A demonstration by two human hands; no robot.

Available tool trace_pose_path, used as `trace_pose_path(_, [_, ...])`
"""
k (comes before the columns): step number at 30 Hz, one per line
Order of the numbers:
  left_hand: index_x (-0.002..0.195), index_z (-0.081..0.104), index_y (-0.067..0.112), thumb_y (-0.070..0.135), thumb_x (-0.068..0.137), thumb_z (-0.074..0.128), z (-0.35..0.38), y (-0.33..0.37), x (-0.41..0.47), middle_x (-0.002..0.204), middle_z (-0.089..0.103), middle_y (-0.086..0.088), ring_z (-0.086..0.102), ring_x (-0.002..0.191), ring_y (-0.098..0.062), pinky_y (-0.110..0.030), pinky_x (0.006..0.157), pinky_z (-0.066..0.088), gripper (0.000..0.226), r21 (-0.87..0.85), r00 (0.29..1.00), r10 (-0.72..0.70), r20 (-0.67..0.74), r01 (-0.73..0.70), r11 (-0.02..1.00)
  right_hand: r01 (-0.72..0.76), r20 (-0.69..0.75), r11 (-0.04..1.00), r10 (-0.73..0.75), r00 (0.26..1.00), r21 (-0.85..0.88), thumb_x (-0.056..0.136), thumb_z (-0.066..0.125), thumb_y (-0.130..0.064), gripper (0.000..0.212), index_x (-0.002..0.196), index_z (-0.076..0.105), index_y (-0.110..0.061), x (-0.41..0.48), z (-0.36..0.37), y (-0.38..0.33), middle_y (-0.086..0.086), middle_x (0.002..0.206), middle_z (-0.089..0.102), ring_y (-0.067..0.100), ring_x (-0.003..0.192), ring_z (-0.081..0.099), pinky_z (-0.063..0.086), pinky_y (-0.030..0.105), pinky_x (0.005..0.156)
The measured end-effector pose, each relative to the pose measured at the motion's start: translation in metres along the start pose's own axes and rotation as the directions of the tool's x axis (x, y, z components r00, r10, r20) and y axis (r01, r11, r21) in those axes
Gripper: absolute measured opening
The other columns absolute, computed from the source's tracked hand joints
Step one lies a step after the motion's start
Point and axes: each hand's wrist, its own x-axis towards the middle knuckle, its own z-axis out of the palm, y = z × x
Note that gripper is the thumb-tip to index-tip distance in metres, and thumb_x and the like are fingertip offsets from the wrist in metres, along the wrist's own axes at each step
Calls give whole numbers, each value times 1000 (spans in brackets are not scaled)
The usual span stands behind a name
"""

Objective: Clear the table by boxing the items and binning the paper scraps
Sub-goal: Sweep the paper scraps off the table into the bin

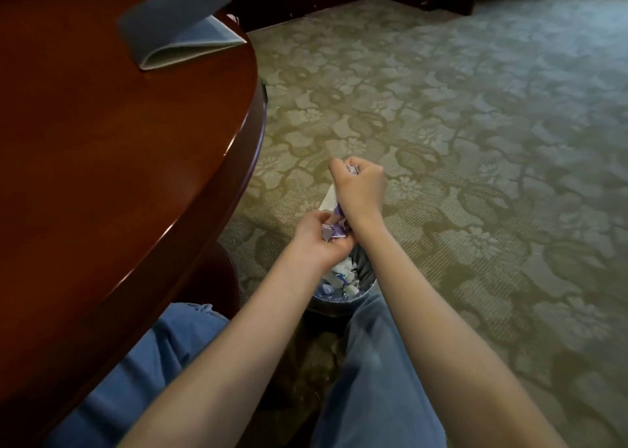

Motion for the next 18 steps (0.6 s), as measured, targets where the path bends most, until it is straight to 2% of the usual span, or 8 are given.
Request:
trace_pose_path(2, [67,41,8,10,100,28,3,-3,15,47,50,-11,53,46,-19,-23,45,51,36,34,998,16,-54,-14,999,-42,-7,999,42,999,-9,79,57,-8,46,44,27,-16,7,1,23,0,46,24,11,46,19,19,28,49])
trace_pose_path(5, [76,49,1,16,103,24,5,-6,36,79,57,-14,59,95,-24,-33,79,46,40,73,993,24,-118,-15,997,-123,-17,991,123,992,-47,80,56,-11,46,45,27,-17,16,4,56,-2,45,25,12,46,23,23,28,51])
trace_pose_path(7, [86,56,1,19,104,24,4,-6,50,104,62,-11,53,118,-22,-34,80,43,41,99,986,10,-166,7,995,-170,-32,982,168,985,-86,80,56,-13,45,45,29,-18,20,7,76,-2,44,27,13,47,26,25,28,53])
trace_pose_path(8, [88,58,2,19,104,25,4,-6,57,115,61,-10,53,121,-21,-34,79,43,41,114,983,6,-182,15,993,-194,-34,976,192,981,-96,80,57,-13,45,45,29,-18,21,8,85,-1,45,28,13,48,26,25,28,53])
trace_pose_path(10, [77,53,2,18,103,26,4,-6,68,103,63,-11,59,109,-22,-30,76,46,41,149,974,19,-227,15,989,-229,-27,969,227,973,-95,81,56,-12,46,45,28,-17,23,12,102,-1,46,27,13,48,25,24,29,53])
trace_pose_path(12, [69,45,4,15,102,28,5,-6,80,74,54,-10,58,75,-18,-23,62,47,39,157,958,31,-284,14,988,-264,-4,960,265,964,-99,82,55,-12,46,47,27,-16,24,16,116,-1,47,27,14,50,25,23,30,54])
trace_pose_path(13, [68,43,5,14,102,28,5,-7,86,69,49,-9,51,65,-17,-23,57,44,38,166,952,38,-304,14,986,-285,4,953,287,958,-106,83,55,-12,46,47,26,-16,24,18,123,-1,47,27,14,50,24,23,31,54])
trace_pose_path(18, [63,40,9,9,97,30,-12,-4,137,66,46,-6,45,60,-17,-25,54,40,35,278,919,44,-392,73,958,-460,26,884,464,886,-86,85,52,-13,36,56,31,-14,25,22,155,-1,54,35,12,53,30,25,30,54])
